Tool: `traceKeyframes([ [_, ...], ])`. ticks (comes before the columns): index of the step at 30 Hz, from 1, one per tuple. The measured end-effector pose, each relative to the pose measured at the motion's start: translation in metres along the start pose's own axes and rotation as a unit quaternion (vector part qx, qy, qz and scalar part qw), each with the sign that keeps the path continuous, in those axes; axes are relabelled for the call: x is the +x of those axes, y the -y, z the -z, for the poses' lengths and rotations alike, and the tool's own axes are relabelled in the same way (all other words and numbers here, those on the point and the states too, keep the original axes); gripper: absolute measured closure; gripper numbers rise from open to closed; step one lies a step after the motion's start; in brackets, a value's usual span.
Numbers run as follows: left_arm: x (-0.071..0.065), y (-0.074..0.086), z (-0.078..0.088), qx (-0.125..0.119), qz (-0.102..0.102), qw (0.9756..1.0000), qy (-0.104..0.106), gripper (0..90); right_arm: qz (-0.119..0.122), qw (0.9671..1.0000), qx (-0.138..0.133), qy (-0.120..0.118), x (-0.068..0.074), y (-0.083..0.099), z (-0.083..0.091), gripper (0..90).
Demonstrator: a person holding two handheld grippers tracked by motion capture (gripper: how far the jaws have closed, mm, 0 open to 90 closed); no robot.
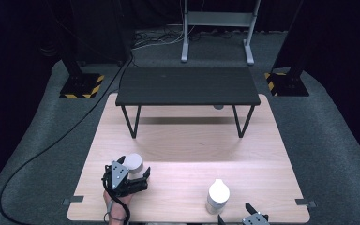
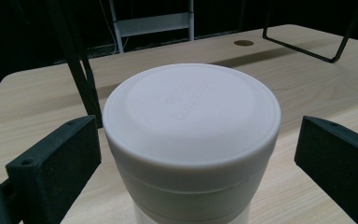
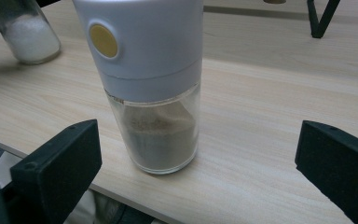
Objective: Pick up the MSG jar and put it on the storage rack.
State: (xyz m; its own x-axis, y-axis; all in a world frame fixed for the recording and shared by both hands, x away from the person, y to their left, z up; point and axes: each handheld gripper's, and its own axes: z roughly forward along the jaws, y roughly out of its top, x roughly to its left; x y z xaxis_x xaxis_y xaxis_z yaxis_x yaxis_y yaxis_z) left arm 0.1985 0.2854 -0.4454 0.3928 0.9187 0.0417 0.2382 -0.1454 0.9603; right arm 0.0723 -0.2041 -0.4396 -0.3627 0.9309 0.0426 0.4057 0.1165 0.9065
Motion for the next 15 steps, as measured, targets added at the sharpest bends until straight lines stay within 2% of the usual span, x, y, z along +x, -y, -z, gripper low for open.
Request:
traceKeyframes([
  [7, 0.0033, 0.0002, -0.0034, 0.002, 0.001, 1.0, 0.003, 2.0, 0.002, 1.0, 0.0, -0.001, -0.0002, 0.0001, -0.0003, 0.0],
  [15, 0.0056, 0.0041, -0.0037, -0.005, 0.005, 1.0, 0.003, 19.1, 0.001, 1.0, 0.001, -0.002, -0.0006, -0.0001, -0.0003, 0.0],
])
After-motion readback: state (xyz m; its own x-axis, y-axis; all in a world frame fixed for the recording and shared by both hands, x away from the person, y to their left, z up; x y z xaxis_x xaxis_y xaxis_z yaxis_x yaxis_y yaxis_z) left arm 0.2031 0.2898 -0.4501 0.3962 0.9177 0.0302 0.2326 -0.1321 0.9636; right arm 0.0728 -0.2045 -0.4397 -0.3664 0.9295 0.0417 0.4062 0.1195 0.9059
